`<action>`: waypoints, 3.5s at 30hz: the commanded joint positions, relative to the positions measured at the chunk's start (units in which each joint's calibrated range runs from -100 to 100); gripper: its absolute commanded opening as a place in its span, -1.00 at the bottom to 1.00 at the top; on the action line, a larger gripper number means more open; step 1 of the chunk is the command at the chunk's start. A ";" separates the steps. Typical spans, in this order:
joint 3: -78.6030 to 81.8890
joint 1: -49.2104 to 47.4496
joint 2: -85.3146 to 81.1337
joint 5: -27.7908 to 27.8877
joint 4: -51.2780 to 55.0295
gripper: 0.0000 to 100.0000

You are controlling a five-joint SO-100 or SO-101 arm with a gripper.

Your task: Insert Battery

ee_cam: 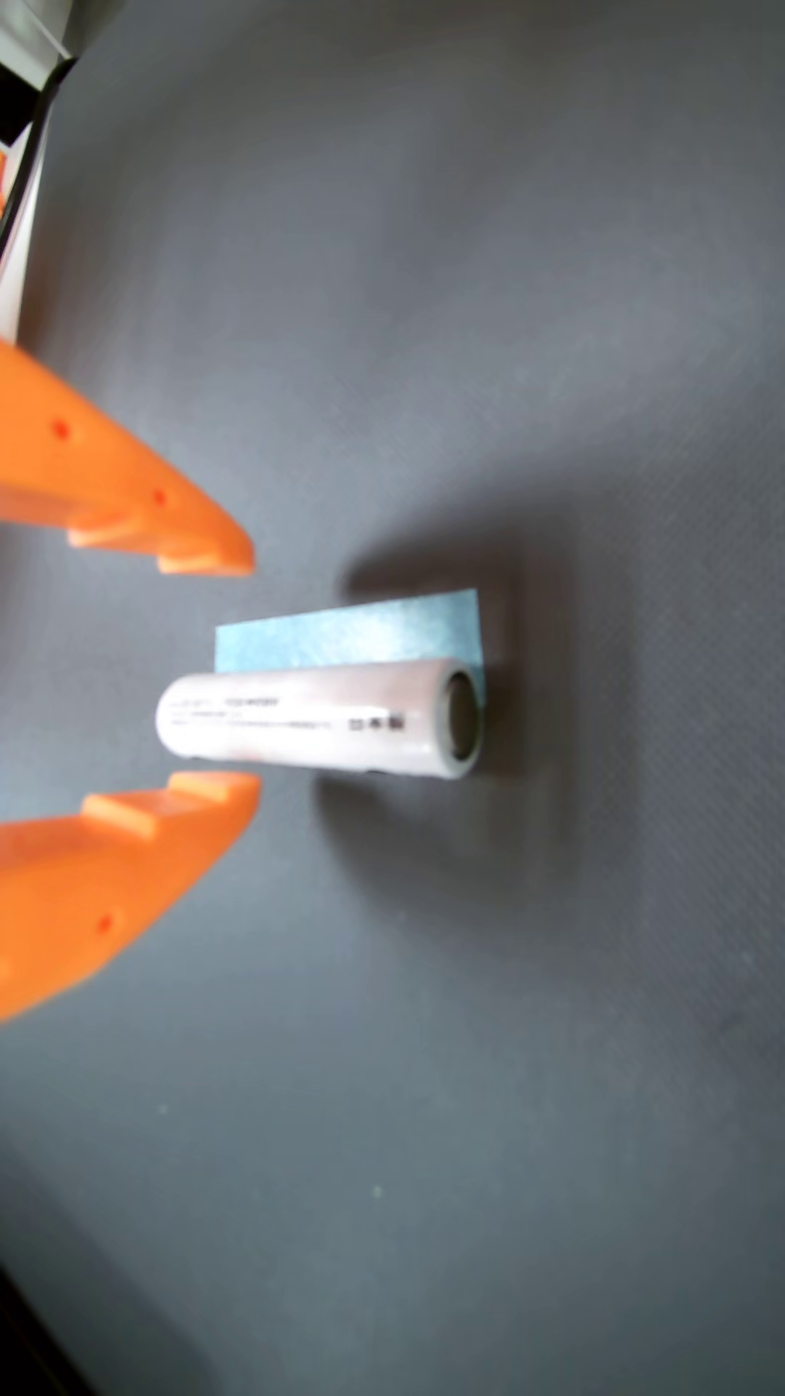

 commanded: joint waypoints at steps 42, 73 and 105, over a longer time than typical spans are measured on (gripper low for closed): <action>-1.82 1.15 0.45 4.45 -3.35 -0.69; -2.54 0.92 7.54 4.14 -6.40 -0.70; -6.50 -4.87 -7.05 -1.68 2.07 -0.97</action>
